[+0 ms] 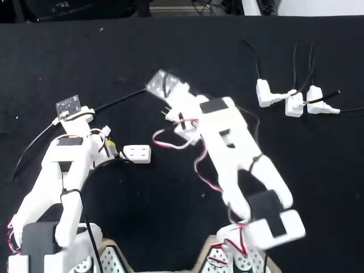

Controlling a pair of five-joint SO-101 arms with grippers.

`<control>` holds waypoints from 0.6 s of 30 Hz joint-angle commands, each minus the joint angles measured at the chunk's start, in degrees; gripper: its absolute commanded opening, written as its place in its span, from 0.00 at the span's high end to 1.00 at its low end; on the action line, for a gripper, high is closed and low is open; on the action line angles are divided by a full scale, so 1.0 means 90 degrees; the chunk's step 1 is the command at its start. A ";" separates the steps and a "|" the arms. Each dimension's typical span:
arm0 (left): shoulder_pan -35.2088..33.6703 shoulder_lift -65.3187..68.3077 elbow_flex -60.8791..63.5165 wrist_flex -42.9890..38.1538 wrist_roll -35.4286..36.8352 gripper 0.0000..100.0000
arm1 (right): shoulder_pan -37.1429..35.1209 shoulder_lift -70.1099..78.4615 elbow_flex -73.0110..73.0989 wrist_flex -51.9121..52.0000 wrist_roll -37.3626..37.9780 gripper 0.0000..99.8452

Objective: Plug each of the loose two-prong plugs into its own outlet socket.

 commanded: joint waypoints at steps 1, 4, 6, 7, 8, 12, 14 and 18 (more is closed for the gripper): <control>-0.0044 -0.0225 -0.0093 -0.0029 0.0049 0.78 | -0.0127 0.0786 -0.1206 -0.0176 -0.0176 0.73; -0.0044 -0.0225 -0.0093 -0.0029 0.0049 0.78 | -0.0127 0.1705 -0.2232 -0.0186 -0.0215 0.76; -0.0044 -0.0225 -0.0093 -0.0029 0.0049 0.78 | -0.0127 0.2261 -0.2828 -0.0176 -0.0518 0.78; -0.0044 -0.0225 -0.0093 -0.0029 0.0049 0.78 | -0.0127 0.2525 -0.3062 -0.0137 -0.0694 0.79; -0.0044 -0.0225 -0.0093 -0.0029 0.0049 0.78 | -0.0147 0.2740 -0.3258 -0.0010 -0.0801 0.80; -0.0044 -0.0225 -0.0093 -0.0029 0.0049 0.78 | -0.0313 0.3316 -0.3922 0.0420 -0.0879 0.80; -0.0044 -0.0225 -0.0093 -0.0029 0.0049 0.78 | -0.0313 0.3502 -0.4059 0.0459 -0.0879 0.80; -0.0044 -0.0225 -0.0093 -0.0029 0.0049 0.78 | -0.0303 0.3736 -0.4029 0.0479 -0.0830 0.80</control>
